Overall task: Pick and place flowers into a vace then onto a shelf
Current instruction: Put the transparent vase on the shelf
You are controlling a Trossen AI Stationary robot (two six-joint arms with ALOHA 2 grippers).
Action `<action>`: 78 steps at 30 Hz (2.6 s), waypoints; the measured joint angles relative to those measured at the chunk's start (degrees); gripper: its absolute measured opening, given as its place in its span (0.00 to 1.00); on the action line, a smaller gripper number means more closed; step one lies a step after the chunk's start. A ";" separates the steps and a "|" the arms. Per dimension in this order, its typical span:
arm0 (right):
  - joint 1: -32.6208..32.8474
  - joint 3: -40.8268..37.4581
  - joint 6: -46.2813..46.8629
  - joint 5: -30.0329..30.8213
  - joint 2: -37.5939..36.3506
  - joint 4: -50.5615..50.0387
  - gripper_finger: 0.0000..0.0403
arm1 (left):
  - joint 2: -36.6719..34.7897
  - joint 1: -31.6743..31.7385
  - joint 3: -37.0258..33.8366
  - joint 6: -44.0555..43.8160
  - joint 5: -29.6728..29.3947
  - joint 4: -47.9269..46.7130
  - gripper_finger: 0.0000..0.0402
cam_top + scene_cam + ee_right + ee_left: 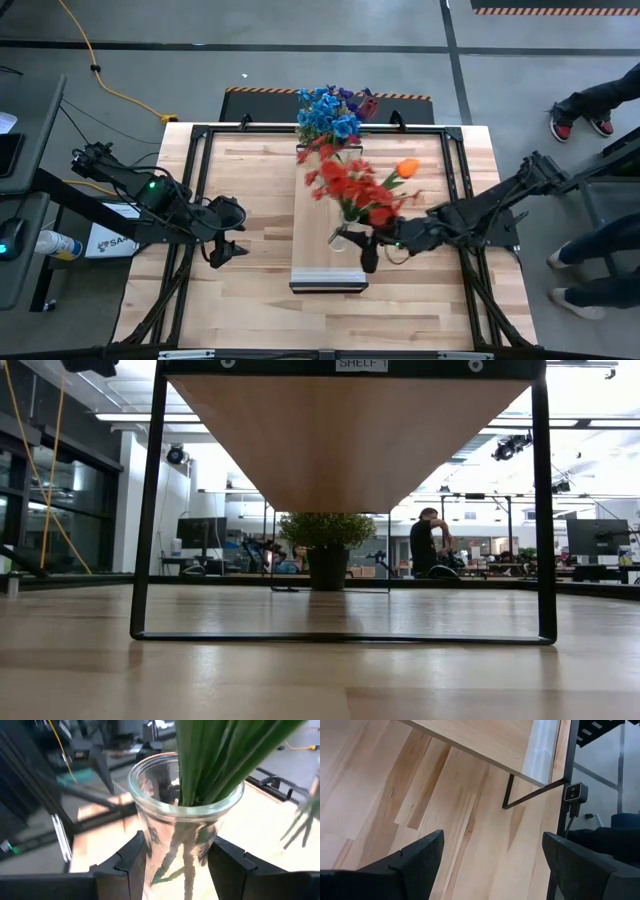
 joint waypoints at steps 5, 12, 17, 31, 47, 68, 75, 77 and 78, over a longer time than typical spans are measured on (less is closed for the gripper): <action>0.06 14.42 -4.73 -0.41 8.33 -12.87 0.41 | 0.00 -0.01 0.00 -0.01 -0.02 0.05 0.92; 0.06 25.46 -8.34 -0.34 16.19 -19.62 0.41 | 0.02 -0.01 0.00 -0.01 0.11 -0.10 0.92; 0.31 25.64 -6.95 0.57 17.08 -20.17 0.41 | 0.02 -0.01 0.00 -0.01 0.33 -0.98 0.92; 3.53 19.77 -0.52 9.36 16.98 -17.29 0.41 | -0.29 -0.01 0.00 0.01 0.48 -8.13 0.92; 3.92 18.45 3.55 7.32 17.40 -16.61 0.41 | -0.98 -0.01 0.00 -0.64 0.50 -9.66 0.92; 7.00 18.49 7.57 16.73 20.27 -19.10 0.41 | -0.96 -0.01 0.00 -1.54 0.52 -9.26 0.92; 7.94 18.49 11.17 20.55 21.36 -19.31 0.41 | -0.96 -0.01 0.00 -1.54 0.54 -9.24 0.92; 8.02 18.49 11.44 20.76 21.38 -19.02 0.41 | -0.96 -0.01 0.00 -1.53 0.56 -9.26 0.92; 8.02 18.49 11.44 20.92 21.41 -18.75 0.41 | -0.96 -0.01 0.00 -1.54 0.57 -9.24 0.92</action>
